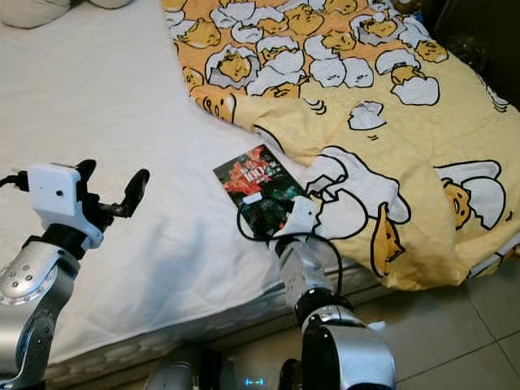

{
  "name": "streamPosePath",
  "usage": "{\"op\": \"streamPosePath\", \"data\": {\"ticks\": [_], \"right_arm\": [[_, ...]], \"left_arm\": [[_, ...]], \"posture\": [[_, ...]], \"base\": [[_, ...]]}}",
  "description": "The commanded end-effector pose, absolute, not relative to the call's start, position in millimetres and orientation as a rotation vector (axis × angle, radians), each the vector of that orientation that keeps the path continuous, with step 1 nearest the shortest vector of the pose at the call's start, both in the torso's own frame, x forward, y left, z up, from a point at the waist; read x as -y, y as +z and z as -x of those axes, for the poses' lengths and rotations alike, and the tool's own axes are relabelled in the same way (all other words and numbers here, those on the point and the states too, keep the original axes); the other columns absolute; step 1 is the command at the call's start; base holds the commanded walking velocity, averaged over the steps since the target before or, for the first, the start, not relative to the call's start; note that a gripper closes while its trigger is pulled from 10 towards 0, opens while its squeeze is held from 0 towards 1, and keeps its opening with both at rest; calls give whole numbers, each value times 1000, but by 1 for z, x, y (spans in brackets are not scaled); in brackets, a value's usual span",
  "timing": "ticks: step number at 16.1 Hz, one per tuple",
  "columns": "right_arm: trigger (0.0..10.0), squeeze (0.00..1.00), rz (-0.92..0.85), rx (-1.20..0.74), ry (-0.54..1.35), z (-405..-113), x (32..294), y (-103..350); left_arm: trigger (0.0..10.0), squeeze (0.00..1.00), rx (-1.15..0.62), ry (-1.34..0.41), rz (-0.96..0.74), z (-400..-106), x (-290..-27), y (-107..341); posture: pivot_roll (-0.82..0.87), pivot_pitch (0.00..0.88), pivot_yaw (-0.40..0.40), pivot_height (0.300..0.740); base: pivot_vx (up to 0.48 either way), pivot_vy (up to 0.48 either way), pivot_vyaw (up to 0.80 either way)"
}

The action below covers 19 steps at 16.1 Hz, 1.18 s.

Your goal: Clean up the room

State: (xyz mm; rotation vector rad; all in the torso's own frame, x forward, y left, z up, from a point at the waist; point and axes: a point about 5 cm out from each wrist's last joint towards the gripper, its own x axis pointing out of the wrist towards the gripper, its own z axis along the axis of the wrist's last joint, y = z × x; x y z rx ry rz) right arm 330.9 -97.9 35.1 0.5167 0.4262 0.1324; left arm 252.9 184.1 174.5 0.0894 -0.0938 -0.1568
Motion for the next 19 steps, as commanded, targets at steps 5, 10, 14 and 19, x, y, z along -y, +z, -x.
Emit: {"op": "streamPosePath", "data": {"ticks": [5,10,14,19], "right_arm": [[0,0,-619,-459,119,-331,82,36],[0,0,-582,-436,131,-333,83,39],[0,0,-568,-424,131,-335,85,41],[0,0,-568,-377,135,-342,84,51]], "left_arm": [[10000,0,78,-143,-101,-249,-187,174],[10000,0,25,-192,-49,-250,-179,164],[10000,0,-87,-374,-32,-233,-160,144],[10000,0,-99,-472,-87,-223,-152,139]], "posture": [[298,194,37,732],[282,181,34,732],[276,179,40,732],[282,181,44,732]], "base": [[0,0,0],[0,0,0],[0,0,0],[0,0,0]]}}
